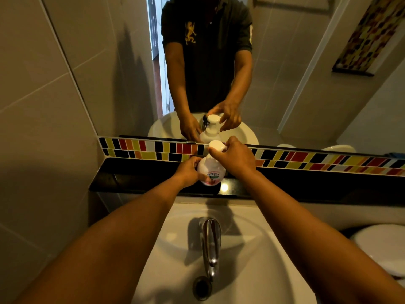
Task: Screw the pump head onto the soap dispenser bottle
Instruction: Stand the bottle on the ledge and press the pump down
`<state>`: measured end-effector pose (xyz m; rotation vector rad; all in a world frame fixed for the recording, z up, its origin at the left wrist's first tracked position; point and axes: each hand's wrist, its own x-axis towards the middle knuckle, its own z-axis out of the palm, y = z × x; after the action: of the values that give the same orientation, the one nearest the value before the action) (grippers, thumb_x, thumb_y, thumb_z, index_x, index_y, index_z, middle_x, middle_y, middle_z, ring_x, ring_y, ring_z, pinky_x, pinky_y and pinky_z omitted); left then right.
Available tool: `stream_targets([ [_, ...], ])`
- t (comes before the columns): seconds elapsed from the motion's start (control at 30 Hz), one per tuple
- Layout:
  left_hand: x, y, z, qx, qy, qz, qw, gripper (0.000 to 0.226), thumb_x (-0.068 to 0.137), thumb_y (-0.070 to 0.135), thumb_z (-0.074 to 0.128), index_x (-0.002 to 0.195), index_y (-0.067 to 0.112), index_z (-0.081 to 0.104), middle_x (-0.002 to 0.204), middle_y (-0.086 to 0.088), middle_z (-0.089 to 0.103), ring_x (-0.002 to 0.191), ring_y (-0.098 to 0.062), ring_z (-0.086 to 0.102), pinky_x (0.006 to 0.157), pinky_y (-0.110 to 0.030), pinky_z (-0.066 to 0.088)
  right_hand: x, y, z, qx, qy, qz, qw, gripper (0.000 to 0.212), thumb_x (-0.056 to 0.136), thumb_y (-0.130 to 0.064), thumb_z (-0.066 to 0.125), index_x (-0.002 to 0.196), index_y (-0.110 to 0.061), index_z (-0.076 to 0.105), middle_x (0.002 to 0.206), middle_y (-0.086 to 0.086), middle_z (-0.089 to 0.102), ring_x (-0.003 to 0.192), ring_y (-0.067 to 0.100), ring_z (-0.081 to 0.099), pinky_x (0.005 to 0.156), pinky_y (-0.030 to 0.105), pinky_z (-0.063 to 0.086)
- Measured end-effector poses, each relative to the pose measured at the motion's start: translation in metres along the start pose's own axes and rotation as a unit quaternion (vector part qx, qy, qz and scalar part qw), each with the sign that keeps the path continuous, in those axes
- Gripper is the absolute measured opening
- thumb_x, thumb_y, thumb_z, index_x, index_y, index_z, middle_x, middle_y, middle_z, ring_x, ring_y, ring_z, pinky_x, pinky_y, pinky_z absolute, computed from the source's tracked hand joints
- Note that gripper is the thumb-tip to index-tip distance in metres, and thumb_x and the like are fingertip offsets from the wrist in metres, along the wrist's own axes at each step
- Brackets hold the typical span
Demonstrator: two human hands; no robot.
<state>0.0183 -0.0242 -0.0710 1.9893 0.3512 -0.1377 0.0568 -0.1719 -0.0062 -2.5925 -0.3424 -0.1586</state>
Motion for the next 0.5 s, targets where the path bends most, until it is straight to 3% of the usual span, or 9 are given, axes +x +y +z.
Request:
stream_targets([
  [0.1,-0.001,0.003,-0.002,0.018,-0.006,0.001,1.0,0.071,0.069,0.011,0.084,0.132,0.014,0.051,0.132,-0.009,0.06,0.121,-0.03,0.058,0.099,-0.049,0.052,0.0,-0.002,0.0,-0.042,0.012,-0.015,0.999,0.063,0.08,-0.07,0.057,0.113,-0.016,0.053,0.107,0.007,0.069,0.094,0.025,0.065,0.074,0.04,0.054],
  [0.27,0.0,0.004,-0.004,0.025,-0.012,0.008,1.0,0.07,0.068,0.01,0.085,0.13,0.012,0.052,0.131,-0.011,0.061,0.119,-0.031,0.059,0.097,-0.049,0.053,0.002,0.006,-0.005,0.155,-0.123,-0.05,0.979,0.066,0.086,-0.043,0.067,0.144,-0.025,0.038,0.137,0.01,0.058,0.12,0.028,0.058,0.094,0.043,0.052],
  [0.37,-0.001,0.005,-0.004,0.024,-0.014,0.01,1.0,0.067,0.069,0.008,0.083,0.129,0.013,0.053,0.131,-0.011,0.061,0.119,-0.031,0.059,0.097,-0.05,0.053,0.003,0.012,-0.005,0.176,-0.127,-0.065,0.974,0.058,0.09,-0.035,0.065,0.143,-0.022,0.044,0.138,0.009,0.058,0.122,0.027,0.057,0.099,0.046,0.051],
  [0.5,-0.001,0.005,-0.004,0.023,-0.014,0.007,1.0,0.068,0.07,0.008,0.083,0.129,0.013,0.052,0.132,-0.012,0.061,0.12,-0.032,0.059,0.097,-0.052,0.053,0.005,0.011,-0.001,0.198,-0.115,-0.042,0.973,0.053,0.087,-0.037,0.069,0.132,-0.018,0.049,0.129,0.009,0.062,0.114,0.025,0.061,0.094,0.045,0.054],
])
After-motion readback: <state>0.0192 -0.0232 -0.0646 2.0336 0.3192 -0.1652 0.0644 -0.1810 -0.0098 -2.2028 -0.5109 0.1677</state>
